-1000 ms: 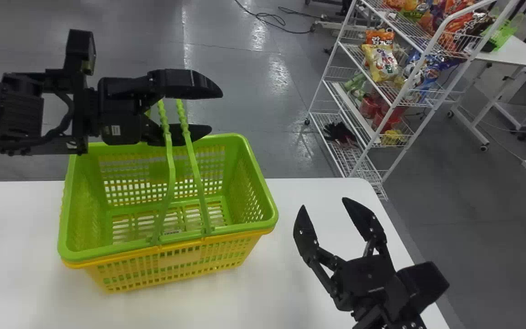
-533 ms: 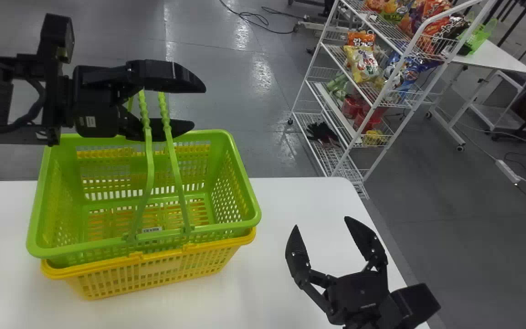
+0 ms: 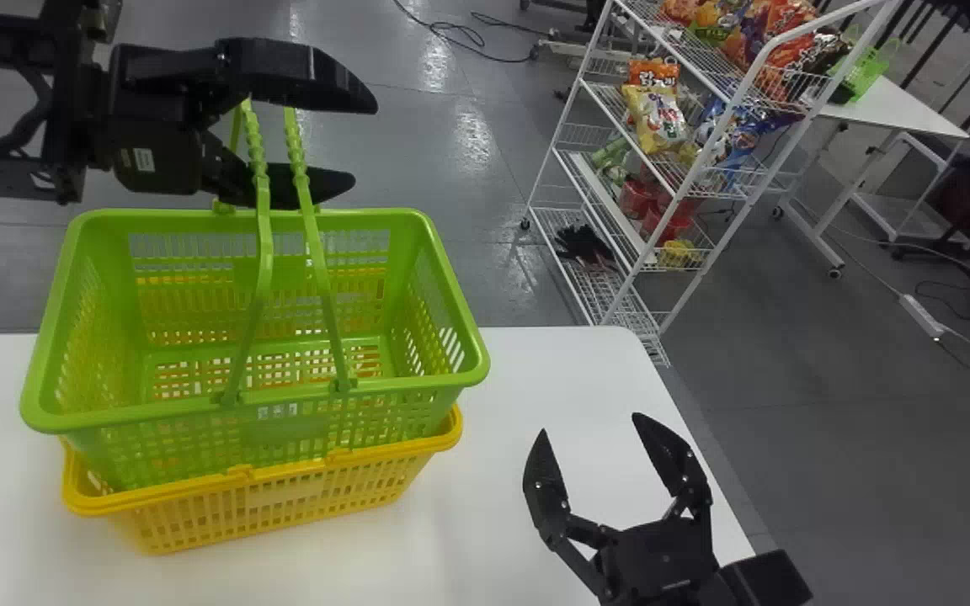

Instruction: Grasp handle with right gripper to insert into left gripper then lift and swing left to center

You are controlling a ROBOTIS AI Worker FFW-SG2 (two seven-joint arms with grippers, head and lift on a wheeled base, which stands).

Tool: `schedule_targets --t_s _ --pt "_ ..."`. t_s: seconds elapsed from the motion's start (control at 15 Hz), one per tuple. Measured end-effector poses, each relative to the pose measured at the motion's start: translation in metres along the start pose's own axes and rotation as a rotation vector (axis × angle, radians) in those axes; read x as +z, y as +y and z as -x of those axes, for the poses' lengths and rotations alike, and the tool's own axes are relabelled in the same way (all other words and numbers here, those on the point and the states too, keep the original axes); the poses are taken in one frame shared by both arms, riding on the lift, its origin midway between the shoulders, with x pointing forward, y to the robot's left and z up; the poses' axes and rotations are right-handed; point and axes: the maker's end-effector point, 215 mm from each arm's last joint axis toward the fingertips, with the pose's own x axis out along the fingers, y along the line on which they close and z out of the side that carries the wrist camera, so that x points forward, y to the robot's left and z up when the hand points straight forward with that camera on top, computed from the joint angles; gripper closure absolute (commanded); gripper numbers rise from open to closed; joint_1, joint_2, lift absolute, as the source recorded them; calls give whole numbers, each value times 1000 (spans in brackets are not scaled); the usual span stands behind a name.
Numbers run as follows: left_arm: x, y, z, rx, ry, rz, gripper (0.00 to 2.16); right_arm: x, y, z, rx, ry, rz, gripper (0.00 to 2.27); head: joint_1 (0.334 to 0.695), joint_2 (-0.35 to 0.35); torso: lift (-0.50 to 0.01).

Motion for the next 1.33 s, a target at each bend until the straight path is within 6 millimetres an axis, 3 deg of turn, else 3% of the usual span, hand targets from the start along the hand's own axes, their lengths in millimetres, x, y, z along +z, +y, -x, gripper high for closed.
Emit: schedule_targets --t_s 1.07,1.33 --pt "69 -113 35 -99 12 1 124 -12 -3 12 -17 -10 -19 49 598 -315 -93" --pt "75 -123 39 -121 3 12 171 -12 -2 12 -16 -9 -20 49 584 -309 -93"
